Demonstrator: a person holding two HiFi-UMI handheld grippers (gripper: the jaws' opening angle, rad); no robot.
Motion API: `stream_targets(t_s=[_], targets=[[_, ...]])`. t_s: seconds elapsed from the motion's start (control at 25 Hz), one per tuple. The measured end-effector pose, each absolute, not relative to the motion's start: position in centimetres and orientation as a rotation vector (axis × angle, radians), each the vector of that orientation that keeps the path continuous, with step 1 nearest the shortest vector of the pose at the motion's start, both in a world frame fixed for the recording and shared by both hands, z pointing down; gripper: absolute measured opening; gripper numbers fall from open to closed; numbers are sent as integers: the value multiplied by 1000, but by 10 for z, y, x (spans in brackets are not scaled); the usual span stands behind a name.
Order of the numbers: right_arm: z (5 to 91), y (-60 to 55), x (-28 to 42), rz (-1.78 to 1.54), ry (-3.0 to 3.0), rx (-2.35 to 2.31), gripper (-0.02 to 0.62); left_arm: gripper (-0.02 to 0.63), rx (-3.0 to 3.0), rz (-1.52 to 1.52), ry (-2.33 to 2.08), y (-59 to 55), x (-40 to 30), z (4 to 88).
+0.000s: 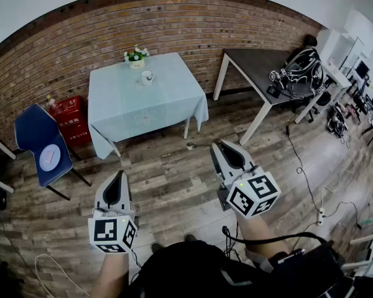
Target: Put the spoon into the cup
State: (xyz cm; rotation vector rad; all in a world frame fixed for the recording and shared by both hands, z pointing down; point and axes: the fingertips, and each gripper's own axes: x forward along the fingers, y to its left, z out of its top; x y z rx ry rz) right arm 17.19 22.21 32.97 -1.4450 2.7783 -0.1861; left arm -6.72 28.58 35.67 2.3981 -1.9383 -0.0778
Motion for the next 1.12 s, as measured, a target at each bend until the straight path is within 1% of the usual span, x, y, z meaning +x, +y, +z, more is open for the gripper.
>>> stream_targets(t_s=[0.4, 0.64, 1.12], targets=[[331, 229, 168, -184, 2772, -1445, 49, 6, 2411, -55, -1951, 293, -67, 353], [324, 237, 163, -114, 2730, -1420, 49, 7, 2458, -30, -1923, 294, -65, 354], [321, 242, 137, -163, 2700, -1451, 51, 8, 2519, -116, -1832, 297, -81, 340]])
